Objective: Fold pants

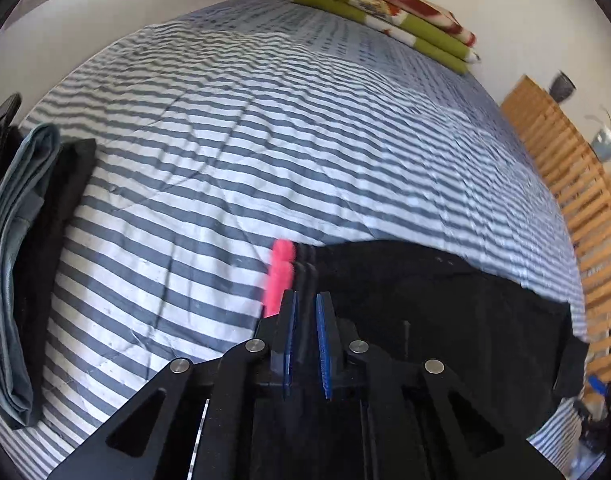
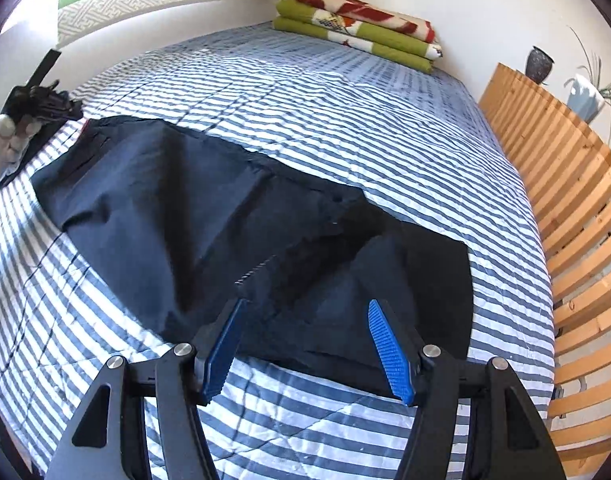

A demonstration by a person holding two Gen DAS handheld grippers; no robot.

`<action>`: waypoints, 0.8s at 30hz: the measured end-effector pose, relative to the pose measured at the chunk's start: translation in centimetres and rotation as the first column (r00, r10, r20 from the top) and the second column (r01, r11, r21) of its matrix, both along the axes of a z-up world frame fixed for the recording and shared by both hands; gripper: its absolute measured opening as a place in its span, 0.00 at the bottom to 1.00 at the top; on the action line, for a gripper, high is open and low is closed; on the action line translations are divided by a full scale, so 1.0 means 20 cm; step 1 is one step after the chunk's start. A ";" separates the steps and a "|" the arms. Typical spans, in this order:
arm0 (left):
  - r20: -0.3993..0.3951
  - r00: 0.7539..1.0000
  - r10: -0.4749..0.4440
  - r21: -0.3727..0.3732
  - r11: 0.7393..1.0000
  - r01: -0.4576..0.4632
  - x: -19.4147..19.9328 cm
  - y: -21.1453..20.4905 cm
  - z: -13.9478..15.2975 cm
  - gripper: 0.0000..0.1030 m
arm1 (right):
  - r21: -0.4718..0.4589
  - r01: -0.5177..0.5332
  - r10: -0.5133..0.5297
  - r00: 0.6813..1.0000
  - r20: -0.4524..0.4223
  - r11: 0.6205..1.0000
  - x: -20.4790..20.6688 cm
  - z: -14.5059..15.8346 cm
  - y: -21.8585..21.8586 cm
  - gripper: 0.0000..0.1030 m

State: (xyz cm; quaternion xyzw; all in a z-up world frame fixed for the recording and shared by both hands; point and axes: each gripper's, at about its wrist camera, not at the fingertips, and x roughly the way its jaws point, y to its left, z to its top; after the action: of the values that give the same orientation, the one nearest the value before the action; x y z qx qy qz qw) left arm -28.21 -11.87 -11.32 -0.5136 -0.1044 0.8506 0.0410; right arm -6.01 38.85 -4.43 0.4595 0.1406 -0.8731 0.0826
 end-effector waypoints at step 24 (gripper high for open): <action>0.115 0.974 -0.194 0.016 0.981 0.193 0.09 0.32 -0.27 0.10 | -0.030 0.425 -0.423 0.904 0.067 0.905 -0.43 0.05 0.51 0.33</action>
State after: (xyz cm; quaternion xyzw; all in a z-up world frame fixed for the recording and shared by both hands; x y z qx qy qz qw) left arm -26.38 -5.46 -16.69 -0.5698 -0.0580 0.8111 0.1187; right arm -14.52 49.04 -3.35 0.5027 0.0157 -0.8591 -0.0950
